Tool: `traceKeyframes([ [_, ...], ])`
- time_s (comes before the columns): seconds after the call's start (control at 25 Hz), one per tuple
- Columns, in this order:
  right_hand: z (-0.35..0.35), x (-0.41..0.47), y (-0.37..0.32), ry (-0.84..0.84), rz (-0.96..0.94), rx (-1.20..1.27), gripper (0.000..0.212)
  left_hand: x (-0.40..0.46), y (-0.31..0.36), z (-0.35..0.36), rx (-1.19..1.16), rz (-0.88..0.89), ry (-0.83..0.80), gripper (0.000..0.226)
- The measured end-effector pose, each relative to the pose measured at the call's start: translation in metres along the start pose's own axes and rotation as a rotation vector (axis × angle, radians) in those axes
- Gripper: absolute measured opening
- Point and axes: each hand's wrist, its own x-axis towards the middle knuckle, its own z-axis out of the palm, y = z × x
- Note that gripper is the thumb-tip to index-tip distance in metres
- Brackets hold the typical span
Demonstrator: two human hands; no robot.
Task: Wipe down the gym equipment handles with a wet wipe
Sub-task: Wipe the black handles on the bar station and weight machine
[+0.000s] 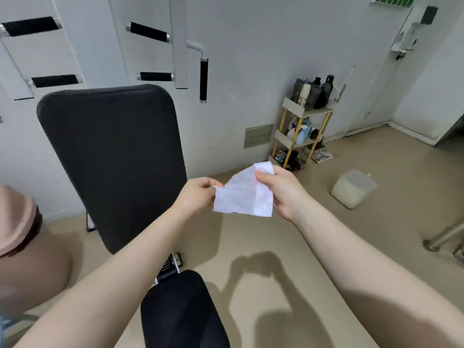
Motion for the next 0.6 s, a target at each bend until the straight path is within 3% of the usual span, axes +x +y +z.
traceKeyframes([
  [0.2, -0.036, 0.049, -0.014, -0.024, -0.098, -0.220, 0.016, 0.032, 0.034, 0.053, -0.237, -0.042, 0.116, 0.026],
  [0.32, -0.049, 0.098, -0.023, -0.090, -0.169, -0.276, 0.020, 0.077, 0.054, 0.079, -0.388, -0.062, 0.100, 0.025],
  [0.44, -0.053, 0.156, -0.036, -0.197, -0.229, -0.381, 0.027, 0.137, 0.065, 0.094, -0.347, 0.032, 0.064, 0.030],
  [0.6, -0.051, 0.257, -0.071, -0.349, -0.196, -0.405, 0.036, 0.238, 0.082, 0.078, -0.297, 0.083, 0.214, 0.017],
])
